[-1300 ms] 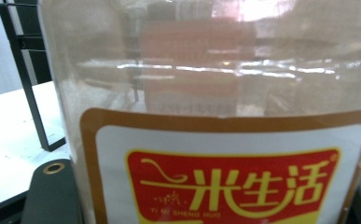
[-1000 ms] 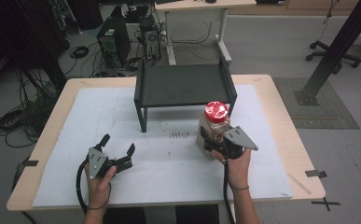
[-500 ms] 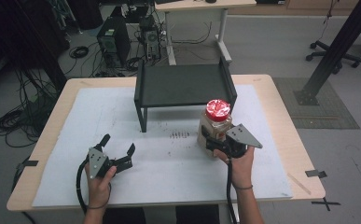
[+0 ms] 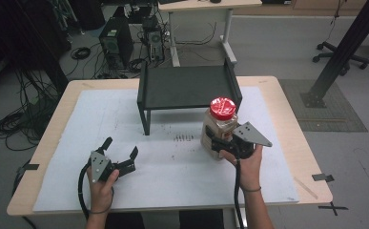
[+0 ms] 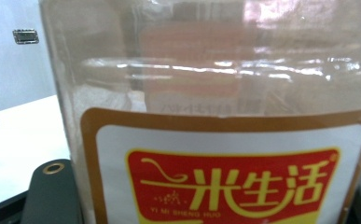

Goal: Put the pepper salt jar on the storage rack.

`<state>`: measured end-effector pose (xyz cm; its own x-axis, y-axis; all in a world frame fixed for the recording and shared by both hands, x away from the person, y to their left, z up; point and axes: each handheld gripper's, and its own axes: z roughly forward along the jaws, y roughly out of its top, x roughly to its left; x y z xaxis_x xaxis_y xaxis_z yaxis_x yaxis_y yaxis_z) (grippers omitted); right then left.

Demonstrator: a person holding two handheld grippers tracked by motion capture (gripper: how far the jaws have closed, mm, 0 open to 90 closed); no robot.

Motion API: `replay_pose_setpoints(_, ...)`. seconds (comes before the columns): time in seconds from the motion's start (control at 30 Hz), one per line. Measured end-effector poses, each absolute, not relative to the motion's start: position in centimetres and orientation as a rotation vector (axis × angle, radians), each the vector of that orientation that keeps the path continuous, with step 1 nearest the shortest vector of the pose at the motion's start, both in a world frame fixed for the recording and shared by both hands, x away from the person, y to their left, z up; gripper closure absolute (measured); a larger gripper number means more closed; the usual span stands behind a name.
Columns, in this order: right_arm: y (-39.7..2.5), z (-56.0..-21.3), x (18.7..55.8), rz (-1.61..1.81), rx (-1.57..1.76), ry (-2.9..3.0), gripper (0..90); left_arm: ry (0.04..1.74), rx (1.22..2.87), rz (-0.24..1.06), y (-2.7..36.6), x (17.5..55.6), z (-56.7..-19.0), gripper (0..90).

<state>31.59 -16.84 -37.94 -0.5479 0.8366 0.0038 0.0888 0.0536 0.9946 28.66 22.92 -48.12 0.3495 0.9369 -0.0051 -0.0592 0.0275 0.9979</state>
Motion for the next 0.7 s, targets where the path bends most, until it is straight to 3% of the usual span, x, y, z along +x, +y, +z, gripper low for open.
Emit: replay_pose_setpoints(0.7,-17.0,-33.6,31.5,1.576,0.898,1.749,26.0,0.907,1.298,0.964,22.9,28.7,-48.1,0.2)
